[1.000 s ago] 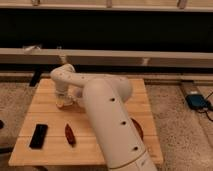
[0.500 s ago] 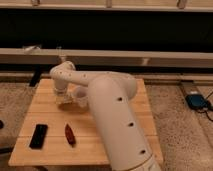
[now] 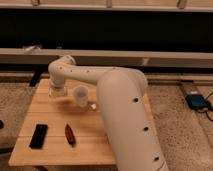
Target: Place the white sponge in the ceramic cup
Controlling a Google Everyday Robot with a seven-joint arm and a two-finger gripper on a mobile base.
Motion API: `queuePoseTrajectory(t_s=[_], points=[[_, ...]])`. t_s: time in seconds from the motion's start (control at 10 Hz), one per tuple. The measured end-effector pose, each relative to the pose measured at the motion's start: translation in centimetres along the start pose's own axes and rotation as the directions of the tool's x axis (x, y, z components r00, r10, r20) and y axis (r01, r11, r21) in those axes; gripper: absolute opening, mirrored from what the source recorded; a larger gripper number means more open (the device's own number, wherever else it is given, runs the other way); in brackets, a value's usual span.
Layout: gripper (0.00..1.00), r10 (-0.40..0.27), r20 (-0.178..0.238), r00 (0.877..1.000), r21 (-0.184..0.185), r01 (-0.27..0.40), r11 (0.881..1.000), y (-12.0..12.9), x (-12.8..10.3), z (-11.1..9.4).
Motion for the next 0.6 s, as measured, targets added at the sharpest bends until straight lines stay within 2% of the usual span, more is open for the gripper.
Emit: queuePoseTrajectory(t_s=[0.3,0.6], points=[[0.0,-0.002,0.023,1.0,0.042,0.001,0.999,-0.6,-0.7,-1.1],[0.0,0.027,0.038,0.999,0.081,-0.03,0.996,-1.3,0.4,-2.4]])
